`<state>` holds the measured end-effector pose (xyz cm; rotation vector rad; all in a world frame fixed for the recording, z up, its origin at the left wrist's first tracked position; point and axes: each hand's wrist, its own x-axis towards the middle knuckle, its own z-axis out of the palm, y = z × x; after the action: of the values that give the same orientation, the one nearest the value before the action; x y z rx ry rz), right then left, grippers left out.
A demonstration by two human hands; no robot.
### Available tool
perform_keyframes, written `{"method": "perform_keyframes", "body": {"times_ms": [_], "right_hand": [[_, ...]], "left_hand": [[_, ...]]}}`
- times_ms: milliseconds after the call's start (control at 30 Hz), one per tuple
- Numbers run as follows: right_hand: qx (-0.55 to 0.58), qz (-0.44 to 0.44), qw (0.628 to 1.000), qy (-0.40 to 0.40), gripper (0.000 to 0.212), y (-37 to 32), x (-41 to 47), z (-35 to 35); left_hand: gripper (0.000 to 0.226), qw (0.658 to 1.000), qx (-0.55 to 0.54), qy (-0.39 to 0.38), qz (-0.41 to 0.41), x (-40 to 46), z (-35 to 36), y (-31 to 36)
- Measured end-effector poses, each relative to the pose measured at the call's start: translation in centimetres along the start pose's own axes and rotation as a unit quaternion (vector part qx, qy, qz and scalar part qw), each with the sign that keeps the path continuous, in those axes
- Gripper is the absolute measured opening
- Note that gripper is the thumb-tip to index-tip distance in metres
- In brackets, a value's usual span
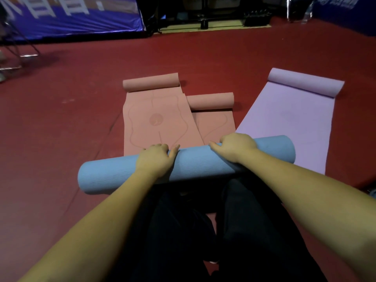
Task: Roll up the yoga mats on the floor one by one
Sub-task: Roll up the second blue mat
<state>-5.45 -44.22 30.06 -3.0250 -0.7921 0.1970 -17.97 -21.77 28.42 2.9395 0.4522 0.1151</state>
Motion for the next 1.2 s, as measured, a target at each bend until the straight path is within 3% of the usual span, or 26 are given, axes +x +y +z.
{"method": "perform_keyframes", "body": {"times_ms": [200, 500, 567, 633, 700, 900, 1000, 1133, 1200], "right_hand": [[0.007, -0.004, 0.999, -0.042, 0.066, 0.3, -1.2, -2.2], [0.049, 0.012, 0.978, -0.204, 0.07, 0.2, -1.7, -3.9], [0.067, 0.025, 0.969, -0.235, 0.066, -0.1, -1.2, -4.3], [0.09, 0.033, 0.96, -0.261, 0.06, -0.1, -0.7, -4.5], [0.107, 0.032, 0.952, -0.283, 0.053, -0.3, -0.1, -4.5], [0.123, -0.005, 0.935, -0.333, 0.044, -0.9, 1.6, -4.1], [0.091, -0.002, 0.958, -0.273, 0.055, -1.0, 1.7, -3.5], [0.062, 0.027, 0.996, -0.053, 0.067, -0.4, 2.0, -1.8], [0.065, 0.04, 0.997, 0.002, 0.069, -0.1, 1.8, -1.2]], "left_hand": [[0.061, 0.999, 0.005, -0.042, -0.026, -0.8, -2.6, 0.9], [0.071, 0.978, -0.014, -0.196, -0.066, -1.0, -3.6, 1.4], [0.066, 0.986, -0.024, -0.146, -0.075, -1.0, -3.1, 1.3], [0.055, 0.999, 0.002, -0.008, -0.04, -1.2, -2.4, 1.4], [0.05, 0.997, 0.014, 0.07, -0.012, -2.1, -1.6, 1.6], [0.062, 0.994, 0.063, 0.085, 0.004, -4.9, 0.7, 1.5], [0.068, 0.996, 0.069, 0.05, -0.014, -3.8, 0.4, 1.3], [0.066, 0.999, 0.049, 0.007, -0.011, -1.6, 0.1, 0.9], [0.061, 0.999, 0.033, -0.008, -0.004, -0.9, 0.1, 0.9]]}}
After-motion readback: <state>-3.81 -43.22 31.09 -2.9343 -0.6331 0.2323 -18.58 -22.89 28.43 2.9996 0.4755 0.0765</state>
